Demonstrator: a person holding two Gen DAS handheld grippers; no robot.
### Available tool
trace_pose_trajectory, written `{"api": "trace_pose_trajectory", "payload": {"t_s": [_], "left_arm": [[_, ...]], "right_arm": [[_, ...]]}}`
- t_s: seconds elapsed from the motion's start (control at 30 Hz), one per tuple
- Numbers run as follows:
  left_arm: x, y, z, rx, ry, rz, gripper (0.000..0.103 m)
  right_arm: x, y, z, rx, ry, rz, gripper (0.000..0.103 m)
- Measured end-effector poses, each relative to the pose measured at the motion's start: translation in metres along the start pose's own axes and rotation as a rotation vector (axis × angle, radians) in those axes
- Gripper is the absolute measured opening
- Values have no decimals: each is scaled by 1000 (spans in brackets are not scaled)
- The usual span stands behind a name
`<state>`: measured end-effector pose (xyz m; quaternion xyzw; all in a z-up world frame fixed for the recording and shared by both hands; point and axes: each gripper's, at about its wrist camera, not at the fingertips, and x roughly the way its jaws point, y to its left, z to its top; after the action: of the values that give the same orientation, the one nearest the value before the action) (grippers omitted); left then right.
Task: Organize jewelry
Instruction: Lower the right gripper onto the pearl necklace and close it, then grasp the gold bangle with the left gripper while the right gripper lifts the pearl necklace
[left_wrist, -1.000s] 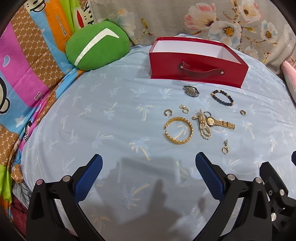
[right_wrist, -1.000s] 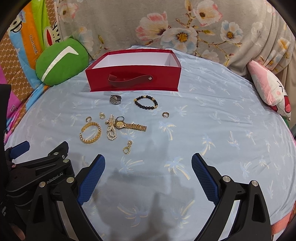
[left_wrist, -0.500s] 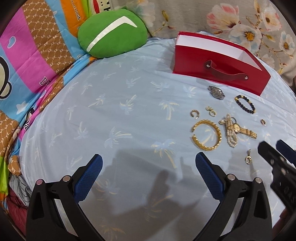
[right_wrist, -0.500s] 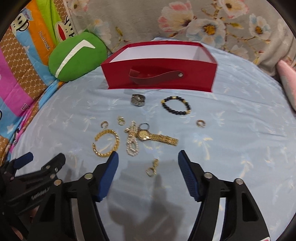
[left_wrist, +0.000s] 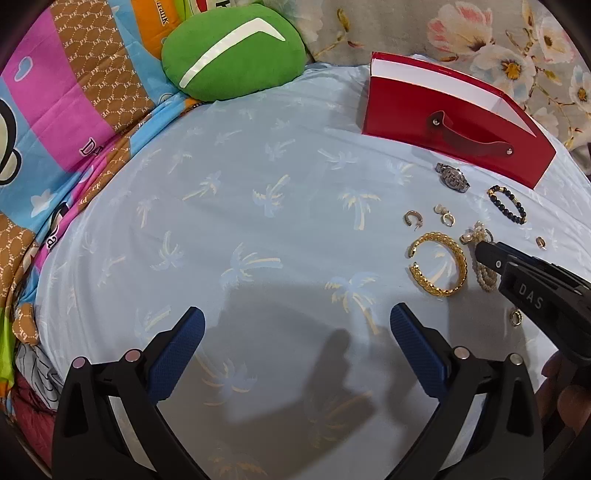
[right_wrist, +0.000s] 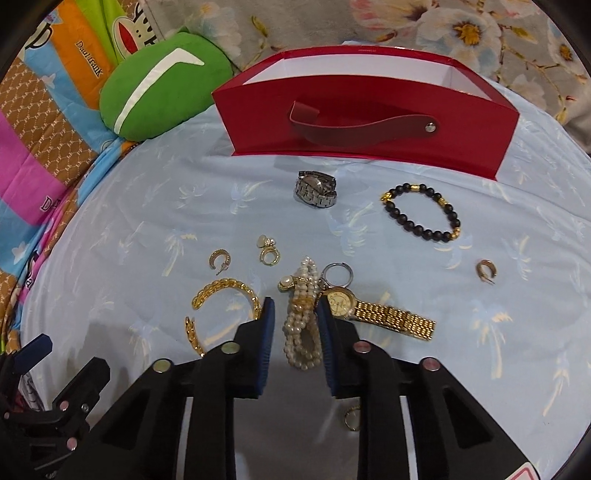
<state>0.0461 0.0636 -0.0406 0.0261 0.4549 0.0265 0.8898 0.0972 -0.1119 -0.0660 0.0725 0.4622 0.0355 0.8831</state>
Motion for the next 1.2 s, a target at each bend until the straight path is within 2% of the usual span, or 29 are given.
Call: {"api": "trace_pose_trajectory", "payload": {"t_s": [0.3, 0.63, 0.93, 1.1, 1.2], "left_arm": [[6, -4, 3, 3, 12, -30, 98], [9, -31, 15, 26, 5, -131, 98], [33, -80, 22, 88, 30, -208, 98], [43, -99, 19, 130, 31, -202, 98], [51, -102, 18, 123, 50, -206, 88]], "right_arm": [[5, -5, 0, 15, 11, 42, 9], [-37, -21, -20, 47, 5, 83, 9], [-70, -55, -45, 102, -24, 2, 9], [-79, -70, -49, 132, -39, -27, 9], [-82, -76, -51, 144, -41, -30, 9]]}}
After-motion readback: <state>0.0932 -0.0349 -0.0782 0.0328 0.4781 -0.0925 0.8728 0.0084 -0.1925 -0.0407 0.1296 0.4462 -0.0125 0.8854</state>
